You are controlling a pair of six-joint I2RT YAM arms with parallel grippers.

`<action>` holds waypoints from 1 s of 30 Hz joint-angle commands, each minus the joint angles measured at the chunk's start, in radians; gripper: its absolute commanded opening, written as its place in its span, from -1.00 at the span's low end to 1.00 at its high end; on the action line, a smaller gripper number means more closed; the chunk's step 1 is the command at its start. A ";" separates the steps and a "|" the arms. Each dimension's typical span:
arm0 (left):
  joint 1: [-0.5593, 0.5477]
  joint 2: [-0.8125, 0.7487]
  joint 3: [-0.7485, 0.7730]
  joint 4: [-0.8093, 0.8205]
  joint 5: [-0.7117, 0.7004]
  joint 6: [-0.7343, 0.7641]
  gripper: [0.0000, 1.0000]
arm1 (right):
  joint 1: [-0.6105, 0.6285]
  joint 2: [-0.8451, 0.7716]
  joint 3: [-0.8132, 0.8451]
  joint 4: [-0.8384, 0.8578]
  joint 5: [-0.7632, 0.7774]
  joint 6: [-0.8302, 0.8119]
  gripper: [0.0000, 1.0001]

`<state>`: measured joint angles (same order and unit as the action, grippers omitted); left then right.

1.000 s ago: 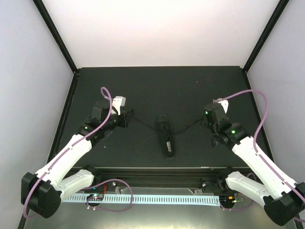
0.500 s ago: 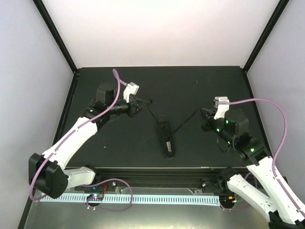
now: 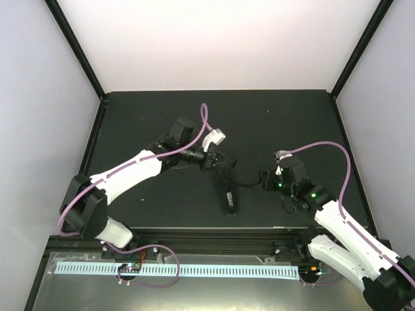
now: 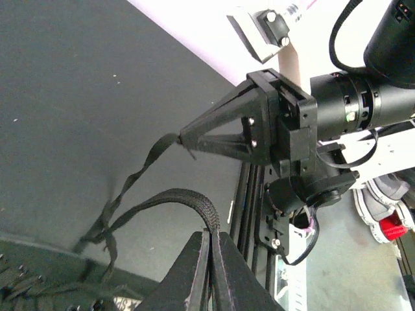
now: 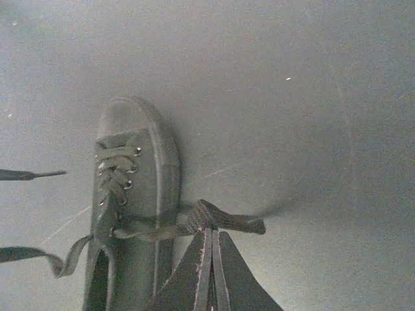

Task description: Tie the shoes

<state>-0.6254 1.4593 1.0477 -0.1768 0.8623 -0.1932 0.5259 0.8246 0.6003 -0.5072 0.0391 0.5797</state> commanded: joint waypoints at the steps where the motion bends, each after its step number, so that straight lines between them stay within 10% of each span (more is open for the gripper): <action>1: -0.029 0.055 0.084 0.055 0.039 0.020 -0.97 | -0.004 -0.077 -0.017 0.111 -0.117 -0.015 -0.97; 10: -0.057 0.232 0.180 -0.046 -0.031 0.116 -0.97 | -0.005 -0.081 0.095 0.137 -0.405 -0.155 -0.97; 19: -0.091 0.406 0.300 -0.168 -0.273 0.132 -0.91 | -0.004 -0.048 0.118 0.191 -0.159 -0.033 -0.97; 25: -0.093 0.388 0.287 -0.207 -0.441 0.095 0.30 | -0.004 -0.047 0.072 0.192 -0.144 -0.002 -0.97; 30: -0.094 0.358 0.246 -0.224 -0.426 0.115 0.48 | -0.004 -0.054 0.051 0.192 -0.131 0.001 -0.97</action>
<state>-0.7132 1.8629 1.3067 -0.3645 0.4709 -0.0929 0.5259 0.7799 0.6674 -0.3363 -0.1287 0.5636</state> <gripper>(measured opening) 0.735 0.019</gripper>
